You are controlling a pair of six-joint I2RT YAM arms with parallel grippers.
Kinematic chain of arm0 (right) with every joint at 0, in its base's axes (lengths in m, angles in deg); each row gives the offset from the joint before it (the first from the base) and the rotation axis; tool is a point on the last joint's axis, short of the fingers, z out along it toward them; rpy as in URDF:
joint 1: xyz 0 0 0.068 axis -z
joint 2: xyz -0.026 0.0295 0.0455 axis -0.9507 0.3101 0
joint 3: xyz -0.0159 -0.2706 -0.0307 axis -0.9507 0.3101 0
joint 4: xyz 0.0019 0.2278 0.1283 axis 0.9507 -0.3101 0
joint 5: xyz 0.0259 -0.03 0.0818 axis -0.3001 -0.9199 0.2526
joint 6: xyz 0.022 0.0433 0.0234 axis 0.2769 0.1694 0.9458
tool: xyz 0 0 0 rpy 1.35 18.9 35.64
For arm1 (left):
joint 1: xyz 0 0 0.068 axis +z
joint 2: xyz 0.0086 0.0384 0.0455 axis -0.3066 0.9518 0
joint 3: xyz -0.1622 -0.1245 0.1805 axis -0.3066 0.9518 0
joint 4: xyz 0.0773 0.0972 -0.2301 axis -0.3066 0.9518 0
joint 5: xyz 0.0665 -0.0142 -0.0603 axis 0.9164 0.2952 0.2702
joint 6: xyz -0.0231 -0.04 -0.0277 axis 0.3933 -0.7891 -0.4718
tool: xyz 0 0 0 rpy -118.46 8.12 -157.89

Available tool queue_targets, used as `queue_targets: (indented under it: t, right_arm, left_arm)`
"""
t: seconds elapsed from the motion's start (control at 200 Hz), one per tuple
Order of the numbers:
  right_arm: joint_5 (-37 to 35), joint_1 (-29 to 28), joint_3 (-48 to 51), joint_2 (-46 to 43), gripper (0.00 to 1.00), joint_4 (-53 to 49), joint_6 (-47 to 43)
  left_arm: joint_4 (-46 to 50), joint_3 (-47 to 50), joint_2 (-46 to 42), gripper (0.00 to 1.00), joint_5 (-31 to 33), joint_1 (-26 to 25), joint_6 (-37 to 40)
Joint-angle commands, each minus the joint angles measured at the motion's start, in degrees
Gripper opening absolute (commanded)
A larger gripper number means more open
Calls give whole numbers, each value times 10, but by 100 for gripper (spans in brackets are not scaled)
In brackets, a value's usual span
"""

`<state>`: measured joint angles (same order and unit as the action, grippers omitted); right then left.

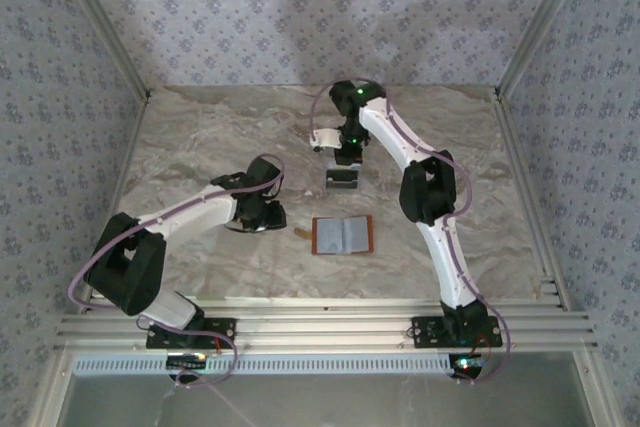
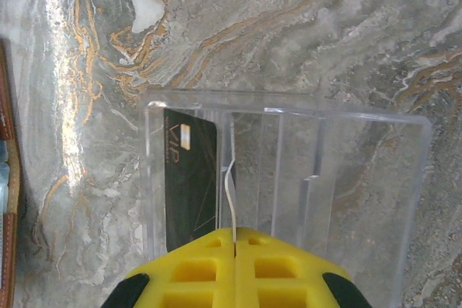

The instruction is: Take the credit cards out of the card holder

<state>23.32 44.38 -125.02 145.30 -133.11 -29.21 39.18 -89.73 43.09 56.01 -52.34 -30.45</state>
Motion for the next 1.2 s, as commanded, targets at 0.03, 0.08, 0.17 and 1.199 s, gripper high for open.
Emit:
queue_targets:
  t: [0.03,0.08,0.17,1.199]
  right_arm:
    - [1,-8,-15,21,0,-42,-14]
    - [-2,-10,-15,24,0,-43,-14]
    - [-1,-10,-14,27,3,-41,-14]
    - [-6,-1,260,-249,32,222,302]
  left_arm:
    - [15,-2,-13,35,5,3,-3]
    - [16,-3,-13,35,5,4,-3]
    - [19,-4,-14,35,5,4,-3]
    - [-4,-42,-5,35,5,-9,-2]
